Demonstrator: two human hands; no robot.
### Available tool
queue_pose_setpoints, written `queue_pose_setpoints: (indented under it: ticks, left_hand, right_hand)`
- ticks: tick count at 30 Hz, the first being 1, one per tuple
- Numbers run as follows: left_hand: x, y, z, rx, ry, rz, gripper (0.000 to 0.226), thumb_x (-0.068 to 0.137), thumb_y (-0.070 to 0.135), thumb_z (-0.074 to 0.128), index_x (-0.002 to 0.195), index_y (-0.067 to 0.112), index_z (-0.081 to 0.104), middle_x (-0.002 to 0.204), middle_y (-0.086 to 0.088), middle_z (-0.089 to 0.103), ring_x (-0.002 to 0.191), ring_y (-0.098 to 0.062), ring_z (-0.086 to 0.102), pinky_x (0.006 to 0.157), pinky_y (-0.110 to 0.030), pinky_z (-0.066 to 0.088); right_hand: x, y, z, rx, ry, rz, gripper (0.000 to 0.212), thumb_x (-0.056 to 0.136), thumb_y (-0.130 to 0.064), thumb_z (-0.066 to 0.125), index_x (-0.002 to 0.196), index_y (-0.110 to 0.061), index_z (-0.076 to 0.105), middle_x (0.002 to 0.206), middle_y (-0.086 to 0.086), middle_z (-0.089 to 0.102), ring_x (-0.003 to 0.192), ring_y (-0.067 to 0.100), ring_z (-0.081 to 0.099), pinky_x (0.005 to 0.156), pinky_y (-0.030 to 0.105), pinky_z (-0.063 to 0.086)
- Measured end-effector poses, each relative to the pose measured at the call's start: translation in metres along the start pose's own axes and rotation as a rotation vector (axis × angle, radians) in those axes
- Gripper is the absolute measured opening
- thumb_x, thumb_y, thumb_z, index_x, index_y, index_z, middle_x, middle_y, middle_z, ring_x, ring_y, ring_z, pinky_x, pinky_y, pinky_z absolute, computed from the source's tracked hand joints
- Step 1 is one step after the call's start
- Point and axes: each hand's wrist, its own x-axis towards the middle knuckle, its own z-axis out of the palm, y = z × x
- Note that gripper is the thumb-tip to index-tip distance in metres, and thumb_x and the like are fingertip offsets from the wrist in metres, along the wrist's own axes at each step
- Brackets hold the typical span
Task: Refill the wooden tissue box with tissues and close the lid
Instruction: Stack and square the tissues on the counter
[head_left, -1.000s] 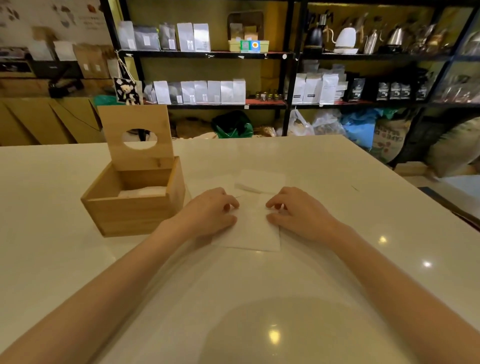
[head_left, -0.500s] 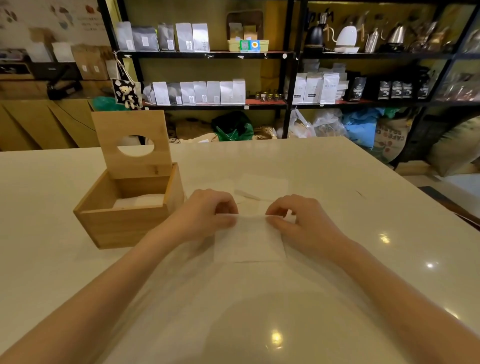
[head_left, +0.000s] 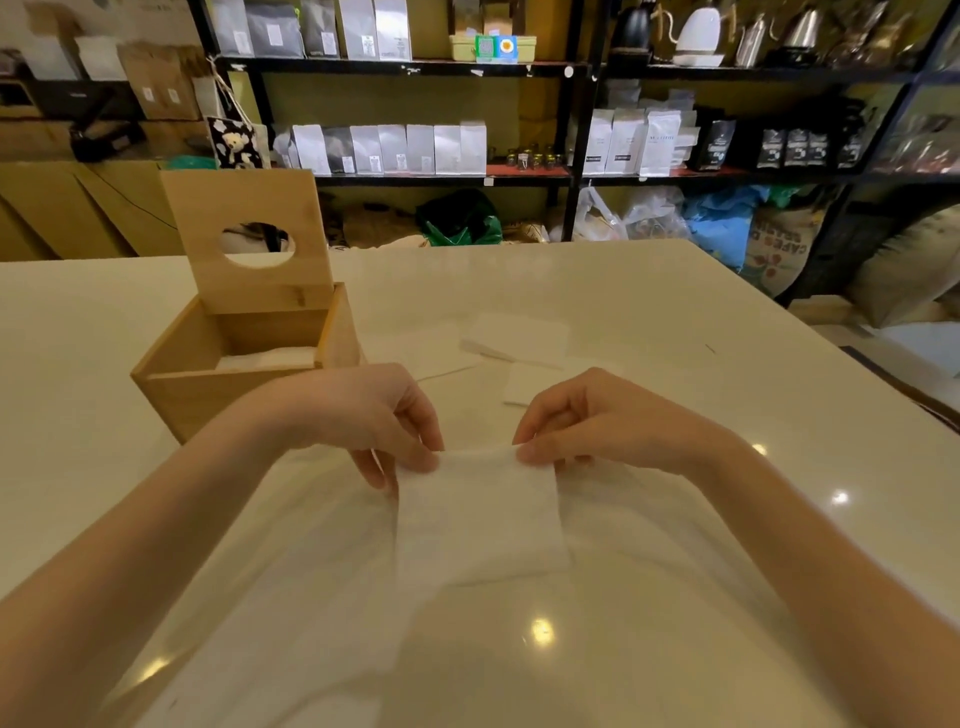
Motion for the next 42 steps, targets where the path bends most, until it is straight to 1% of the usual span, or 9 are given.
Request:
queue_pose_setpoints:
  ticks: [3,6,12,16,19,23,29,36,42]
  left_hand:
    - [0.008,0.001,0.008,0.120,0.076,-0.004,0.011,0.082,0.019,0.065,0.089,0.015,0.072,0.085,0.000,0.070,0.072,-0.011,0.063,0.060,-0.019,0.054]
    - [0.011,0.004,0.016,0.290,0.156,0.013,0.013,0.083,0.026,0.063,0.090,0.019,0.071,0.090,0.003,0.068,0.079,-0.012,0.060,0.072,-0.024,0.052]
    - [0.009,0.017,0.021,0.557,0.266,0.005,0.024,0.081,0.037,0.063,0.100,0.023,0.064,0.094,0.006,0.058,0.085,-0.012,0.055,0.070,-0.024,0.047]
    - [0.021,0.036,0.006,0.550,0.473,0.128,0.028,0.084,0.042,0.057,0.104,0.024,0.060,0.092,0.008,0.056,0.086,-0.011,0.054,0.075,-0.026,0.049]
    - [0.039,0.053,-0.006,0.545,0.524,0.172,0.026,0.086,0.040,0.054,0.103,0.021,0.062,0.096,0.004,0.058,0.088,-0.013,0.053,0.074,-0.027,0.044]
    - [0.074,0.066,-0.019,0.552,0.602,0.156,0.028,0.090,0.037,0.048,0.105,0.018,0.062,0.107,-0.003,0.063,0.094,-0.019,0.056,0.080,-0.033,0.047]
    - [0.127,0.058,-0.015,0.481,0.950,0.188,0.031,0.096,0.025,0.037,0.121,0.017,0.054,0.122,-0.004,0.057,0.107,-0.021,0.052,0.082,-0.031,0.044]
    - [0.167,0.028,-0.019,0.583,0.753,0.124,0.044,0.097,0.014,0.031,0.140,0.020,0.031,0.151,0.000,0.030,0.140,-0.020,0.020,0.106,-0.039,0.028]
    - [0.178,0.021,-0.022,0.580,0.740,0.127,0.036,0.092,0.008,0.037,0.124,0.014,0.053,0.130,-0.006,0.054,0.130,-0.023,0.034,0.094,-0.037,0.034]
  right_hand:
    - [0.004,0.005,0.008,-0.158,0.042,0.004,0.004,0.076,-0.018,0.071,0.078,-0.015,0.072,0.078,0.009,0.073,0.064,0.007,0.060,0.065,0.021,0.046]
    - [0.007,0.006,0.014,-0.317,0.103,-0.022,0.002,0.076,-0.020,0.070,0.078,-0.019,0.072,0.075,-0.001,0.069,0.064,0.004,0.057,0.062,0.014,0.044]
    - [0.006,0.001,0.007,-0.493,0.074,-0.004,0.018,0.076,-0.033,0.068,0.091,-0.022,0.068,0.080,-0.002,0.063,0.073,0.013,0.058,0.072,0.032,0.050]
    - [0.020,-0.005,-0.017,-0.585,0.090,-0.014,0.021,0.081,-0.036,0.062,0.096,-0.022,0.067,0.089,-0.002,0.064,0.085,0.016,0.060,0.080,0.037,0.051]
    - [0.033,-0.011,-0.040,-0.612,0.135,-0.037,0.020,0.084,-0.033,0.059,0.096,-0.020,0.068,0.091,0.002,0.067,0.086,0.018,0.061,0.081,0.040,0.051]
    - [0.053,-0.012,-0.060,-0.615,0.294,-0.097,0.018,0.088,-0.026,0.054,0.097,-0.018,0.067,0.090,0.000,0.068,0.084,0.017,0.062,0.079,0.036,0.052]
    - [0.091,0.018,-0.064,-0.732,0.625,-0.118,0.027,0.093,-0.024,0.044,0.115,-0.018,0.059,0.112,0.001,0.064,0.104,0.019,0.054,0.084,0.032,0.043]
    - [0.112,0.054,-0.068,-0.932,0.549,0.041,0.037,0.096,-0.025,0.033,0.130,-0.016,0.044,0.131,0.003,0.050,0.120,0.025,0.040,0.094,0.035,0.033]
    - [0.113,0.060,-0.068,-0.975,0.441,0.088,0.032,0.093,-0.026,0.034,0.108,-0.015,0.060,0.117,0.005,0.055,0.111,0.026,0.043,0.088,0.036,0.033]
